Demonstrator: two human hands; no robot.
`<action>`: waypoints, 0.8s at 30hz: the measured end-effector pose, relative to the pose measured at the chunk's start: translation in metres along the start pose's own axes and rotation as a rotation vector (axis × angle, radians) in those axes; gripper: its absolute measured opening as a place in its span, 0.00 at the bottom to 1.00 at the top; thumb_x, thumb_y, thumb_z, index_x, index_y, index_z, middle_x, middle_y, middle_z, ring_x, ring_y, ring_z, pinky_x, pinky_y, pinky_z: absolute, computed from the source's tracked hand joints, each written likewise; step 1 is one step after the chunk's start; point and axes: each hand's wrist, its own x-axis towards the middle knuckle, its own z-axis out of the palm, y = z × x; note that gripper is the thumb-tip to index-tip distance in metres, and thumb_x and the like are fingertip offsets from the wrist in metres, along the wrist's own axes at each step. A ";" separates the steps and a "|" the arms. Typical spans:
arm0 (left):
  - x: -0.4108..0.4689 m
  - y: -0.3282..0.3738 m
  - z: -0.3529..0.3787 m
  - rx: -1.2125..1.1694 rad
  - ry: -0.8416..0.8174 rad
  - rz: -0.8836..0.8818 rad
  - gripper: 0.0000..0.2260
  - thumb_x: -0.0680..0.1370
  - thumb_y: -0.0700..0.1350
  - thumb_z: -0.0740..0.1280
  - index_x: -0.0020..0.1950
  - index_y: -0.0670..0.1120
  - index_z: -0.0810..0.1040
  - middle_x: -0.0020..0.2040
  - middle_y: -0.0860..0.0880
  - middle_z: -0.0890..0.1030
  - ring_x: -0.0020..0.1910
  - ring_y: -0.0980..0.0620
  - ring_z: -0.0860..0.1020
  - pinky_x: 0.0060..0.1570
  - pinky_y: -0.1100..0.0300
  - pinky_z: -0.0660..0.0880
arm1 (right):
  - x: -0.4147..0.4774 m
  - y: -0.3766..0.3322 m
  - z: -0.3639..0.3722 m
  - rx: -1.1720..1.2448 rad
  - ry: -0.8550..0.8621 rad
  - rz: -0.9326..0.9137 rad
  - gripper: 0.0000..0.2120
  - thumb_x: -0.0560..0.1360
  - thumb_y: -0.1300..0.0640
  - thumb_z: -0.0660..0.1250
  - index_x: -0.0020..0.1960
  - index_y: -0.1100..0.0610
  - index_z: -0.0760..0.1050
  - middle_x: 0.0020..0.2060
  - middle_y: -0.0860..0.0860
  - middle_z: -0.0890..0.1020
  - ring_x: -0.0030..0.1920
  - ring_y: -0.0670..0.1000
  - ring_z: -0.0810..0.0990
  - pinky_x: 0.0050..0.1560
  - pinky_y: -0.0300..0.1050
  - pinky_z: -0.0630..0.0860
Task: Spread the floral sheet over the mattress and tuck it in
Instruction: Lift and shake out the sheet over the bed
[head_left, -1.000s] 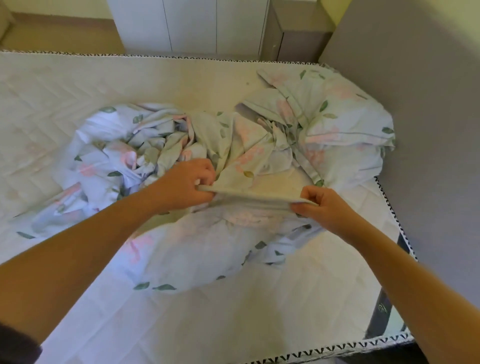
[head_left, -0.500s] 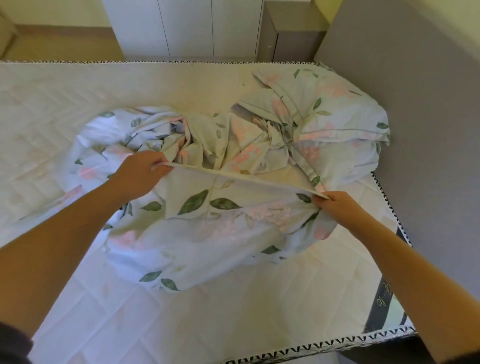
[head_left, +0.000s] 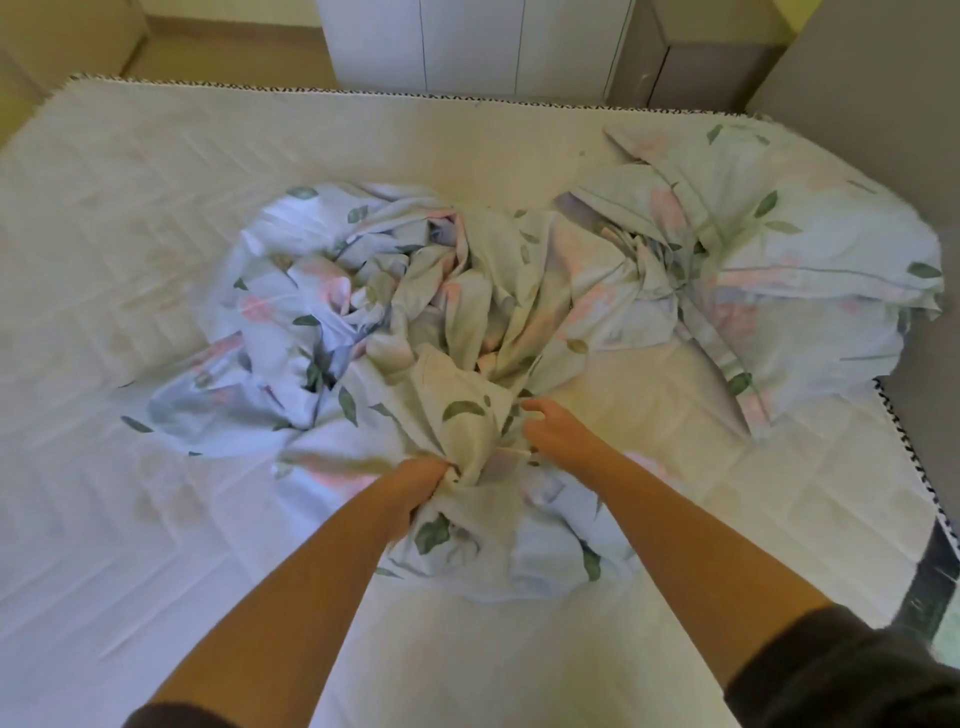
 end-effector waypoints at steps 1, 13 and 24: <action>0.002 -0.003 -0.004 0.095 -0.019 0.016 0.08 0.79 0.43 0.63 0.54 0.40 0.76 0.46 0.42 0.78 0.45 0.45 0.76 0.50 0.54 0.75 | 0.011 -0.005 0.014 0.007 -0.003 0.009 0.25 0.79 0.53 0.61 0.74 0.53 0.60 0.62 0.51 0.71 0.54 0.54 0.75 0.54 0.49 0.76; 0.057 -0.030 -0.090 0.250 0.117 0.076 0.06 0.77 0.46 0.62 0.48 0.45 0.76 0.52 0.44 0.79 0.51 0.46 0.76 0.54 0.52 0.74 | 0.074 -0.015 0.086 -0.707 -0.072 -0.011 0.14 0.79 0.56 0.58 0.56 0.63 0.76 0.54 0.57 0.79 0.54 0.57 0.78 0.58 0.48 0.73; 0.098 -0.010 -0.144 0.545 0.506 0.355 0.15 0.71 0.44 0.70 0.56 0.43 0.76 0.48 0.45 0.74 0.55 0.43 0.76 0.51 0.53 0.74 | 0.102 -0.028 0.080 -0.970 0.177 -0.114 0.23 0.77 0.49 0.59 0.71 0.51 0.60 0.70 0.56 0.64 0.68 0.61 0.66 0.65 0.57 0.67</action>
